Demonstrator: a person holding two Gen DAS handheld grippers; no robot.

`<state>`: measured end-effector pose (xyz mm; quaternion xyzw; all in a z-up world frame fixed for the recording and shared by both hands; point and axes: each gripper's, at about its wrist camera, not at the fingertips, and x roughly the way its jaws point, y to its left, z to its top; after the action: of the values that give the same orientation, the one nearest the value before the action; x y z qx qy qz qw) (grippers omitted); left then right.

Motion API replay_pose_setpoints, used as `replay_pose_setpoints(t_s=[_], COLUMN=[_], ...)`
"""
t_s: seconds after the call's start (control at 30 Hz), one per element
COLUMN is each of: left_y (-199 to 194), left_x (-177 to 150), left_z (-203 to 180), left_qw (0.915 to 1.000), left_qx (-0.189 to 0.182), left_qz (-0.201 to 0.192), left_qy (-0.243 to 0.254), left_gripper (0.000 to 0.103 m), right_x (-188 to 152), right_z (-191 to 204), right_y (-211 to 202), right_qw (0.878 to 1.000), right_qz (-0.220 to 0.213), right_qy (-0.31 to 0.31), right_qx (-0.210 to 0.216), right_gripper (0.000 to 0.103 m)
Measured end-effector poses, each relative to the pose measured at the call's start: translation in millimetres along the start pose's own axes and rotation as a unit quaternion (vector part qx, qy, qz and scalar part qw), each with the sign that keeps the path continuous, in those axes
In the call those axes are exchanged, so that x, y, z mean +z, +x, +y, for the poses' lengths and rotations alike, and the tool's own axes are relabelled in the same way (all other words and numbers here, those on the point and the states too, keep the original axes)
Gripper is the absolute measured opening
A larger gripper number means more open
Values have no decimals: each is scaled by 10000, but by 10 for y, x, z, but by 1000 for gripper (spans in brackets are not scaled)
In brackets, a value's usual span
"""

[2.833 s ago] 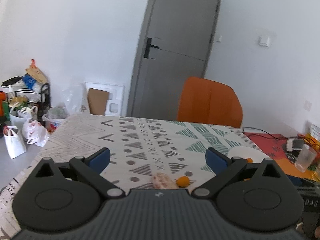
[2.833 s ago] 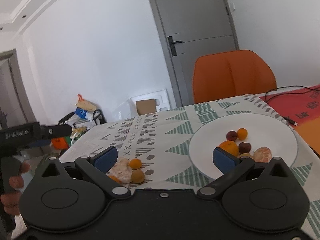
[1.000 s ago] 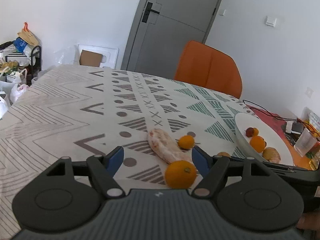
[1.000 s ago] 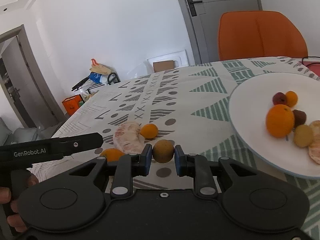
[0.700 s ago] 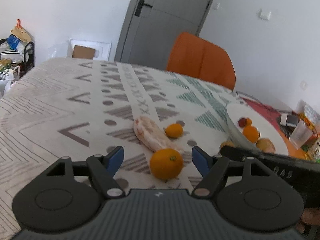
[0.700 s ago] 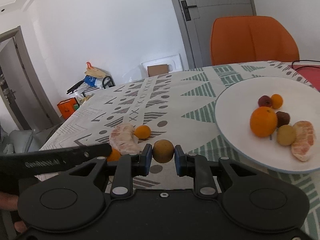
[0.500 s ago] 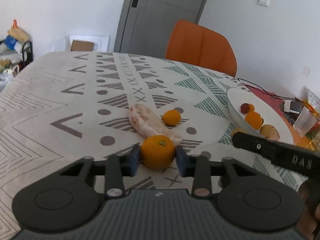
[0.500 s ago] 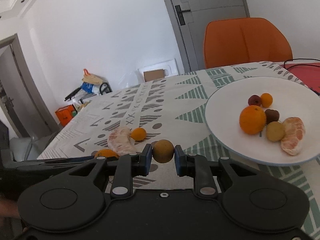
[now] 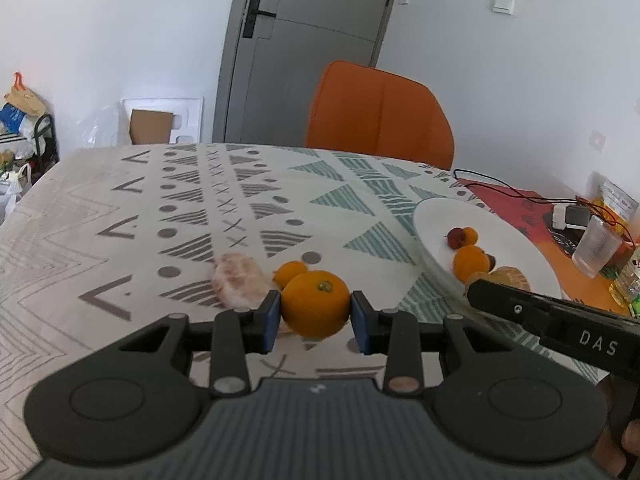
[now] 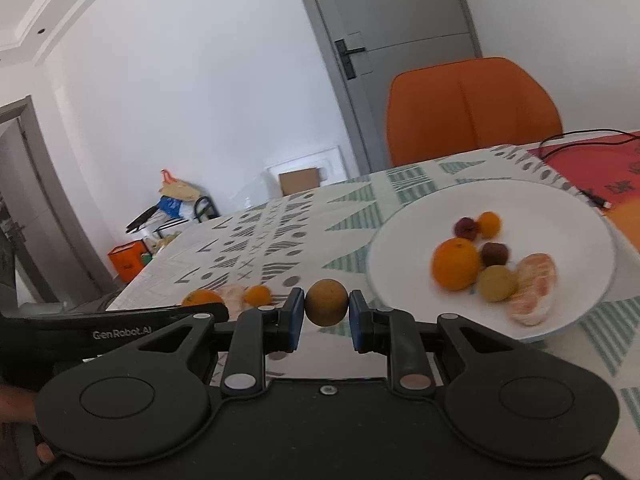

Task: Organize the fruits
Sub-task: 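Carry the small orange and yellow-brown fruit in both tools over the plate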

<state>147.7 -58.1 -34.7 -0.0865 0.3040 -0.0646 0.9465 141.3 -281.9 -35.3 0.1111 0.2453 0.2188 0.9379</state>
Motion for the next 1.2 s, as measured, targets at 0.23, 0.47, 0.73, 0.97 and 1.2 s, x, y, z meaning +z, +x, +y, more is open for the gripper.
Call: replay_pose_setpoints(t_s=[0.23,0.47,0.73,0.97,1.2], left_y=[57,141,266,405,568], left_x=[49,92,161,206,251], left_z=[-214,-406,-606,-749,-855], left_qw=[9997,9992,9981,9969,9958], left_qx=[-149,-281,-374,-496,-605], left_qz=[-36,-77,-101,-82,-56], left_qy=[164,266,473,605,683], left_gripper=[36,36,36,36,36], right_x=[25,91,101,121,192], right_z=[-150,-353,-624,-787,-983], right_y=[-118,-238,-305,-303,-283], right_qw=[9998,9989,9969,9957,9939], right_qz=[-138,-298,-398,-408,-422], right_qy=[122,215,450,551,613], right_qx=[-119,-297,-499,-623,-818], right_gripper=[22,22,22,22,22])
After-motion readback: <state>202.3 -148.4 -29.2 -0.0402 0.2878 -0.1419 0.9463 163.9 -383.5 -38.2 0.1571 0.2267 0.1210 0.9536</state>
